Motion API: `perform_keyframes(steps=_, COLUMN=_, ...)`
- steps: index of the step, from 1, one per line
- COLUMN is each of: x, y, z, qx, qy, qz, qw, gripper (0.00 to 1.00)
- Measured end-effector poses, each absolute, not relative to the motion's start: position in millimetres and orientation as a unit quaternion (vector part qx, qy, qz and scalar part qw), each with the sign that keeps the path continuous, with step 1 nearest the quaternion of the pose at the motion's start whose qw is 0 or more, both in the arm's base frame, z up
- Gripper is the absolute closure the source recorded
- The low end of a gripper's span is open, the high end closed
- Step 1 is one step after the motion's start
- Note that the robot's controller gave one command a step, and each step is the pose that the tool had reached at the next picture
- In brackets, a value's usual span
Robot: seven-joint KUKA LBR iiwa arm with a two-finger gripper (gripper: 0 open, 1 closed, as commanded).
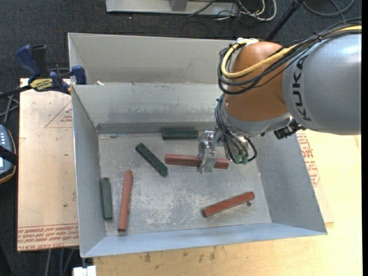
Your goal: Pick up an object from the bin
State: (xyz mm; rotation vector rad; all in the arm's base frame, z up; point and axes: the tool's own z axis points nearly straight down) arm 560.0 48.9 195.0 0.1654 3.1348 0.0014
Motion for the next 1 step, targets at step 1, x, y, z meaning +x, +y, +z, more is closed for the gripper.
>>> perform_keyframes(steps=1, x=557.8, y=48.0, z=215.1, qx=0.049, qy=0.999, qz=0.0, qw=0.0, gripper=1.0)
